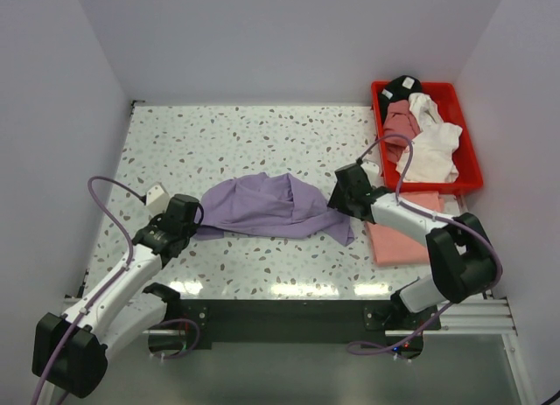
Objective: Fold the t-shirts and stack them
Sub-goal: Flatten the tshirt out
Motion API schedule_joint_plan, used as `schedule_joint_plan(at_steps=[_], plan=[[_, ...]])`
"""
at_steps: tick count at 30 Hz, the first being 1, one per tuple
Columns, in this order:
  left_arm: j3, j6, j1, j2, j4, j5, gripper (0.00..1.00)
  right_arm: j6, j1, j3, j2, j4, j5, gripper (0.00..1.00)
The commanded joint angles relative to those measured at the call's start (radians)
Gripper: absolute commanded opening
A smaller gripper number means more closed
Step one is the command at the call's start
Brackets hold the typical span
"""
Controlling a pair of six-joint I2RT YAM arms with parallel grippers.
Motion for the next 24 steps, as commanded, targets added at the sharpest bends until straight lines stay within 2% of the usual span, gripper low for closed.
schedule_joint_plan(at_steps=[1, 9, 19, 22, 24], plan=[[0.024, 0.012, 0.008, -0.002, 0.026, -0.027, 0.00, 0.030, -0.003, -0.009, 0.000, 0.040, 0.014, 0.61], [0.024, 0.009, 0.008, -0.006, 0.023, -0.028, 0.00, 0.033, -0.001, -0.022, 0.011, 0.048, 0.037, 0.47], [0.024, 0.007, 0.008, -0.020, 0.020, -0.015, 0.00, 0.022, -0.009, -0.008, 0.074, 0.080, 0.071, 0.46], [0.025, 0.009, 0.008, -0.023, 0.018, -0.015, 0.00, 0.015, -0.010, -0.005, 0.083, 0.094, 0.075, 0.36], [0.025, 0.009, 0.008, -0.025, 0.018, -0.016, 0.00, 0.007, -0.010, -0.003, 0.083, 0.099, 0.078, 0.26]])
